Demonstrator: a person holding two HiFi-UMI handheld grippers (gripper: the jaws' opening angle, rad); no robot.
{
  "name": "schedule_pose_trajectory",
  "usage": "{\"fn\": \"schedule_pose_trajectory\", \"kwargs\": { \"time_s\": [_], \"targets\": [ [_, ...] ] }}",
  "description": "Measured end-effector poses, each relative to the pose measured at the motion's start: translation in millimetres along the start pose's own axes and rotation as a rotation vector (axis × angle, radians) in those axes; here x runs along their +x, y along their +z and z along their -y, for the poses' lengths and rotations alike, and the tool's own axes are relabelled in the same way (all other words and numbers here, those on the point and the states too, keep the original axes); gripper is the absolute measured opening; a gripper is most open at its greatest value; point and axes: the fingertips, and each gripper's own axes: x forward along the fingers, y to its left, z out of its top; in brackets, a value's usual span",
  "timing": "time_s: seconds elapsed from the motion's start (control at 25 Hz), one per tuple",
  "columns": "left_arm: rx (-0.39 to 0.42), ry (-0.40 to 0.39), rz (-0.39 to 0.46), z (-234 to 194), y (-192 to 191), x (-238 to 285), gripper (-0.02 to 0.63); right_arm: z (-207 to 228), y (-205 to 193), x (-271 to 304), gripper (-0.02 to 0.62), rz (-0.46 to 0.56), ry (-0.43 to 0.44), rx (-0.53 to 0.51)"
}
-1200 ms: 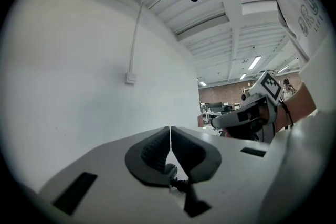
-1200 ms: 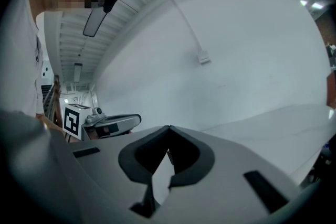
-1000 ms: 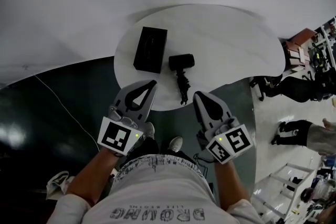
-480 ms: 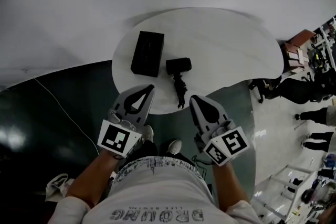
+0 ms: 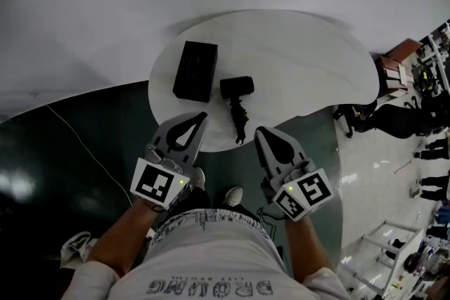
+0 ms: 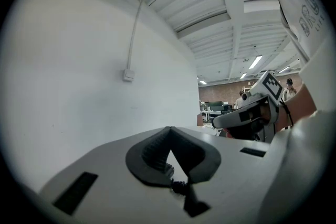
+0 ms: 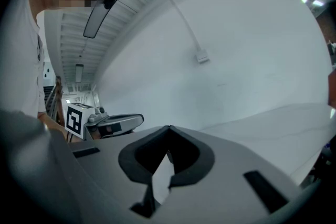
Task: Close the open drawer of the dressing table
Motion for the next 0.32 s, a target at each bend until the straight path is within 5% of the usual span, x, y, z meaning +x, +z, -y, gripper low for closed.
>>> {"fn": "schedule_pose_trajectory", "kwargs": {
  "time_s": [0.32],
  "targets": [
    [-0.007, 0.012, 0.000, -0.1, 0.6, 0.2, 0.021, -0.8, -1.1, -0.9, 0.006, -0.001, 0.006, -0.002]
  ]
}}
